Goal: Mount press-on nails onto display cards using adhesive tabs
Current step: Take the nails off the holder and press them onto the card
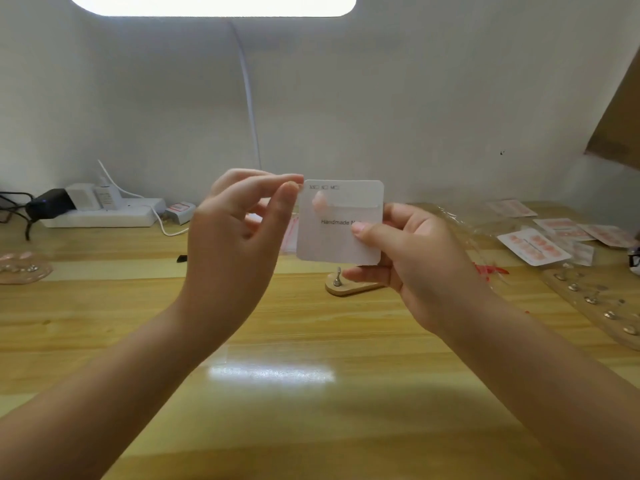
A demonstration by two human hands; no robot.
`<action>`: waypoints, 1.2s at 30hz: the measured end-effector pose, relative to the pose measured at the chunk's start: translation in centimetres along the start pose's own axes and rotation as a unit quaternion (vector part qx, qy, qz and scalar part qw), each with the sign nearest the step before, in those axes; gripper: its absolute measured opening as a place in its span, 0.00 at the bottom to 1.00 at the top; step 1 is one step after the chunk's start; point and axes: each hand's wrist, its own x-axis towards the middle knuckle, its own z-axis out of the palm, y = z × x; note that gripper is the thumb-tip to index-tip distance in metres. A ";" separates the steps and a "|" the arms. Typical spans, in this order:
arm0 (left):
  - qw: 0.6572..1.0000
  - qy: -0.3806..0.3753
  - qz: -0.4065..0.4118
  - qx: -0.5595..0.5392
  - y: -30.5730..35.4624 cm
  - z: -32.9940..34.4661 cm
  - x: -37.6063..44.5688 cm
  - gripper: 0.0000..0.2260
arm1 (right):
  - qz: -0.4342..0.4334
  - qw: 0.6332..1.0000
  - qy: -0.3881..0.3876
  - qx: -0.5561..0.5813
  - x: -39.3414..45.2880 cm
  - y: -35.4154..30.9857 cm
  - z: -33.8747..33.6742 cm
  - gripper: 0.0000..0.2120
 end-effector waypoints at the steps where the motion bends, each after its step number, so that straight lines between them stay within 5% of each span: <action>1: 0.999 0.000 0.023 0.022 0.2 0.0 0.0 0.05 | -0.001 1.000 -0.003 -0.006 -0.2 -0.1 0.3 0.07; 8: 0.977 -0.004 0.150 0.152 -0.3 -0.1 -0.3 0.10 | -0.055 0.996 -0.016 -0.061 -1.5 -0.7 1.4 0.06; 29: 0.893 0.013 0.285 0.349 -1.2 -0.4 -0.2 0.10 | -0.097 0.994 -0.035 -0.048 -1.9 -0.6 1.8 0.09; 32: 0.927 -0.022 0.238 0.291 -0.9 -0.1 -0.4 0.11 | -0.082 0.995 -0.026 -0.044 -1.7 -0.3 1.7 0.07; 36: 0.991 -0.041 0.099 0.078 -0.1 0.2 -0.4 0.16 | -0.060 0.998 -0.004 -0.012 -1.2 -0.3 1.2 0.06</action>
